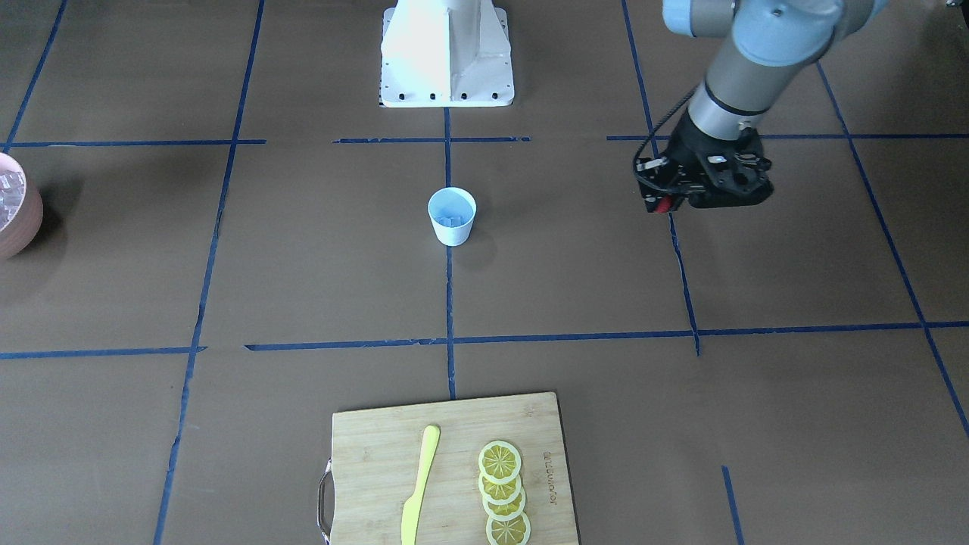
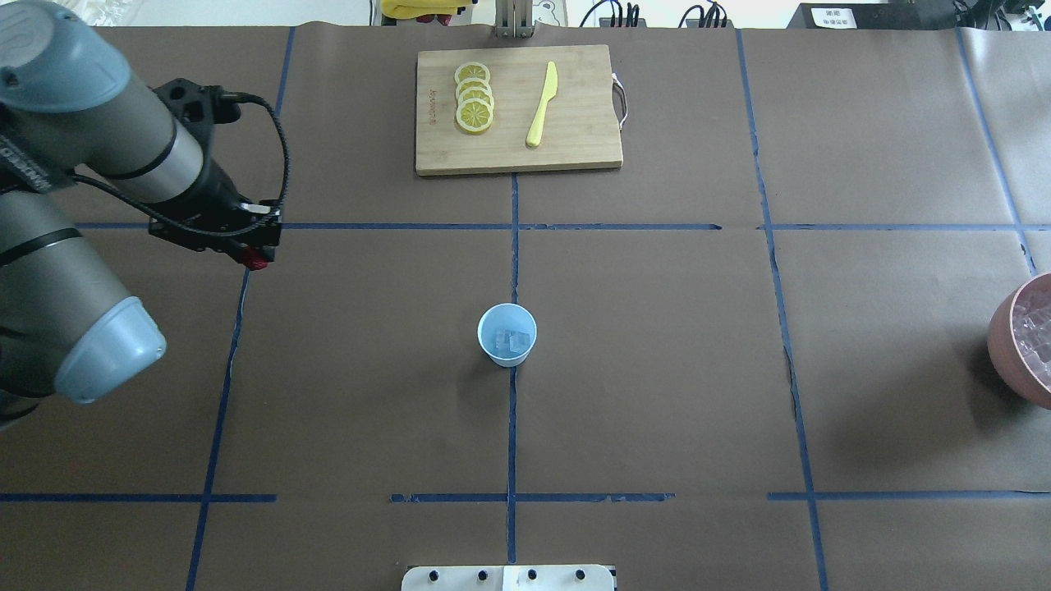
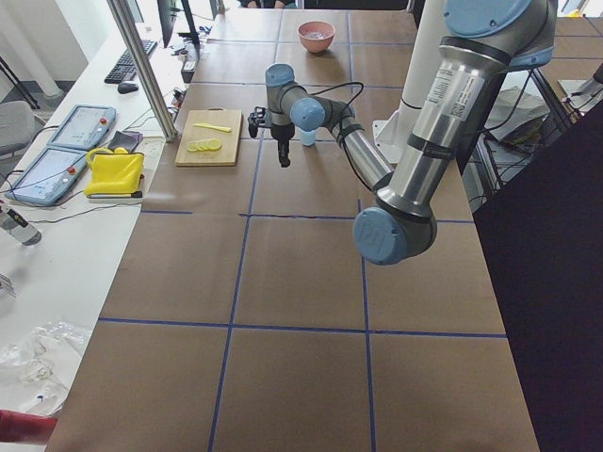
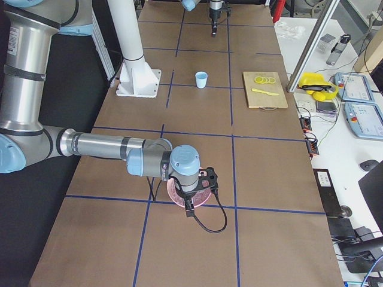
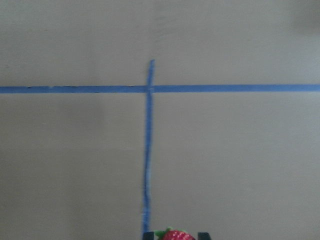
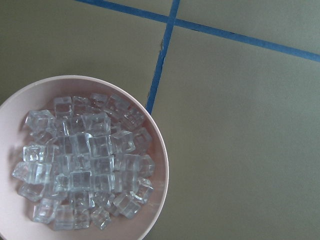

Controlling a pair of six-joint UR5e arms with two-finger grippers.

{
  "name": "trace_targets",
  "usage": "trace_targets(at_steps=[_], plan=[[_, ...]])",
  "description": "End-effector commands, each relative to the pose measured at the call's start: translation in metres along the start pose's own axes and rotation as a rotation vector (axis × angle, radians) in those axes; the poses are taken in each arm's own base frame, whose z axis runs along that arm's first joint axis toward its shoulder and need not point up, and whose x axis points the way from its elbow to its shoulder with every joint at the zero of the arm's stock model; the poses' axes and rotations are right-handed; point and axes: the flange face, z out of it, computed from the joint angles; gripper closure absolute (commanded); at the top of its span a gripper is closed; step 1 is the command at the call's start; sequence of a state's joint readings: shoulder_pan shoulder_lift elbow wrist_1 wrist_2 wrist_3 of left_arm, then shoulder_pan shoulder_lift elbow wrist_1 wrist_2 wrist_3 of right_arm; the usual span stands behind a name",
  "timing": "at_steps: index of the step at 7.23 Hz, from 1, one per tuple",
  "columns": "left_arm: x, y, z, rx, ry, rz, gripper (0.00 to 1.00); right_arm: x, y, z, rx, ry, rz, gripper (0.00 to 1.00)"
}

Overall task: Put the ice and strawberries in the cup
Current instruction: 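Carry the strawberry with the left gripper over the light-blue cup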

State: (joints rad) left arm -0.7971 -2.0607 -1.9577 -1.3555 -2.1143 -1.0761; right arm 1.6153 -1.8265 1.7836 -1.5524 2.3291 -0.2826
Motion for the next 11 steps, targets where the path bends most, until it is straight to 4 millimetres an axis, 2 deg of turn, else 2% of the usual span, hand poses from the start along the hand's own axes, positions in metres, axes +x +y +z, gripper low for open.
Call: trace_targets(at_steps=[1,2,3,4,5,8,9,10,11], plan=[[0.123,0.029,0.003,-0.001,0.034,-0.127,1.00,0.000,0.000,0.000,0.000,0.001,-0.001,0.01],[0.171,0.044,0.023,0.010,0.016,-0.158,1.00,0.000,0.000,0.001,-0.001,0.000,0.000,0.01],[0.201,0.046,0.043,0.033,0.042,-0.180,1.00,0.001,0.001,0.001,-0.002,0.000,0.001,0.01],[0.210,0.050,0.071,0.030,0.054,-0.192,1.00,0.001,0.001,0.001,-0.002,0.000,0.001,0.01],[0.219,0.064,0.086,0.057,0.053,-0.174,1.00,0.000,0.000,0.001,-0.001,0.000,0.000,0.01],[0.226,0.072,0.082,0.048,0.069,-0.180,0.98,0.001,0.001,0.001,-0.002,0.000,0.001,0.01],[0.226,0.075,0.081,0.046,0.071,-0.177,0.93,0.001,0.001,0.002,-0.004,-0.001,0.003,0.01],[0.226,0.076,0.082,0.045,0.071,-0.176,0.40,0.002,0.001,0.002,-0.004,-0.001,0.003,0.01],[0.227,0.077,0.082,0.046,0.072,-0.165,0.00,0.002,0.002,0.003,-0.007,-0.001,0.005,0.01]])
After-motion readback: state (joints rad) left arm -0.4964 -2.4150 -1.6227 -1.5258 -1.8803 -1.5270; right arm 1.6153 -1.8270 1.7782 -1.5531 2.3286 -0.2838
